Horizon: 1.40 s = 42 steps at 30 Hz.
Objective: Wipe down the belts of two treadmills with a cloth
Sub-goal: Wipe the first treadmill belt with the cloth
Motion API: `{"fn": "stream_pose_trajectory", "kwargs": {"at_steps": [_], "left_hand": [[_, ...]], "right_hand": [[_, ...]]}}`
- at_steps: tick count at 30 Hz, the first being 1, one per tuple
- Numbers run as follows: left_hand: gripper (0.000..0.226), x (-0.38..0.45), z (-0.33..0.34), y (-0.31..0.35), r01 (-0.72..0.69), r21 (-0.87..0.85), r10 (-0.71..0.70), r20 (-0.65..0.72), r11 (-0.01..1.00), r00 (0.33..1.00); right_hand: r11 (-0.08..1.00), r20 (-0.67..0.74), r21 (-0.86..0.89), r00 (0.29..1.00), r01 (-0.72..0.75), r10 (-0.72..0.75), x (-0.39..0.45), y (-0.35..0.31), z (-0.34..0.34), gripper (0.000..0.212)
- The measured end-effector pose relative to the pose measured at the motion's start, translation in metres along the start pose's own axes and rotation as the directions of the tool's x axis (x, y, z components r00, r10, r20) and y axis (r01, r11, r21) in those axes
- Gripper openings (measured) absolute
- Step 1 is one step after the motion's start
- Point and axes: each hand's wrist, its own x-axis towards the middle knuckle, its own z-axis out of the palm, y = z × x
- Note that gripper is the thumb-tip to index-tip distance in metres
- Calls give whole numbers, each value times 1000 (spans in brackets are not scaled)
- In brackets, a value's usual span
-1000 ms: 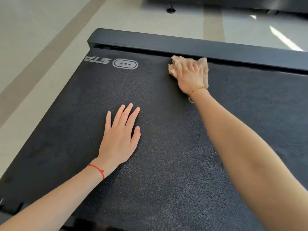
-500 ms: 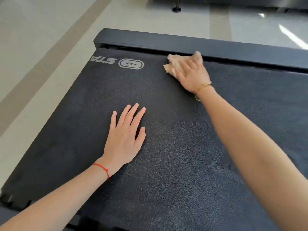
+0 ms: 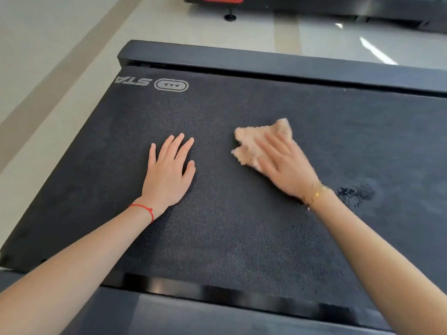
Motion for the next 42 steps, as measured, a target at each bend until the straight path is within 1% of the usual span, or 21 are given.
{"fn": "stream_pose_trajectory", "kwargs": {"at_steps": [2, 3, 4, 5, 7, 9, 10, 12, 14, 16, 20, 22, 24, 27, 30, 31, 33, 35, 36, 40, 42], "left_hand": [[55, -1, -1, 1, 3, -1, -3, 6, 1000, 1000], [55, -1, -1, 1, 2, 4, -2, 5, 1000, 1000], [55, -2, -2, 2, 2, 6, -2, 7, 1000, 1000], [55, -3, -2, 2, 3, 6, -3, 10, 1000, 1000], [55, -4, -1, 2, 2, 11, -2, 12, 1000, 1000], [54, -6, 0, 1, -11, 18, 11, 9, 1000, 1000], [54, -7, 0, 1, -17, 15, 17, 3, 1000, 1000], [54, -9, 1, 1, -21, 4, 21, -15, 1000, 1000], [52, -10, 1, 0, -19, -7, 19, -9, 1000, 1000], [52, -12, 0, 2, -17, -8, 17, -1, 1000, 1000], [53, -13, -2, 3, -6, 3, 6, 9, 1000, 1000], [54, -12, -1, 4, -1, 10, 1, 8, 1000, 1000], [54, -13, 0, 4, -5, 5, 5, 7, 1000, 1000], [54, -13, 0, 3, -9, 8, 9, 2, 1000, 1000], [54, -13, 0, 3, -7, 9, 7, 6, 1000, 1000], [54, -13, -1, 3, -5, 9, 4, 9, 1000, 1000], [54, -13, -1, 3, -3, 9, 3, 12, 1000, 1000], [54, -13, -1, 4, -3, 13, 3, 13, 1000, 1000], [54, -13, 0, 4, -4, 17, 4, 11, 1000, 1000], [54, -14, 0, 4, -8, 27, 9, -16, 1000, 1000], [54, -15, 0, 4, -11, 23, 12, -13, 1000, 1000]], "right_hand": [[974, -19, 22, 974, -226, 226, 6, 12, -7, 57], [959, -19, 19, 958, -284, 285, 6, 9, -6, 52], [962, -36, 35, 961, -271, 273, 2, -3, -4, 47], [979, -68, 57, 977, -196, 200, -5, -19, -5, 44], [995, -130, 102, 992, 9, 4, -29, -58, -11, 41], [978, -138, 169, 985, 124, -101, -61, -96, -11, 40], [968, -123, 195, 983, 156, -134, -77, -114, -8, 41], [958, -8, 228, 984, 175, -178, -107, -145, 3, 45], [955, 59, 220, 975, 196, -214, -117, -147, 9, 47], [962, 51, 213, 981, 173, -187, -109, -131, 10, 48], [997, 29, 80, 999, -23, 21, -80, -92, 7, 56], [995, 34, 61, 997, -75, 73, -77, -91, 8, 57], [994, 26, 86, 998, -63, 61, -83, -101, 9, 56], [992, 48, 127, 999, -3, -3, -101, -117, 6, 53], [993, 70, 106, 996, 46, -54, -100, -102, 3, 53], [996, 63, 79, 997, 31, -36, -91, -93, 4, 54], [997, 51, 42, 997, -62, 60, -68, -75, 4, 61], [988, 74, 21, 986, -151, 149, -51, -66, 4, 69], [986, 79, 18, 983, -165, 163, -47, -66, 5, 70], [994, 46, 63, 995, -93, 90, -62, -82, 7, 62], [993, 65, 104, 997, -53, 47, -80, -95, 6, 58]]}}
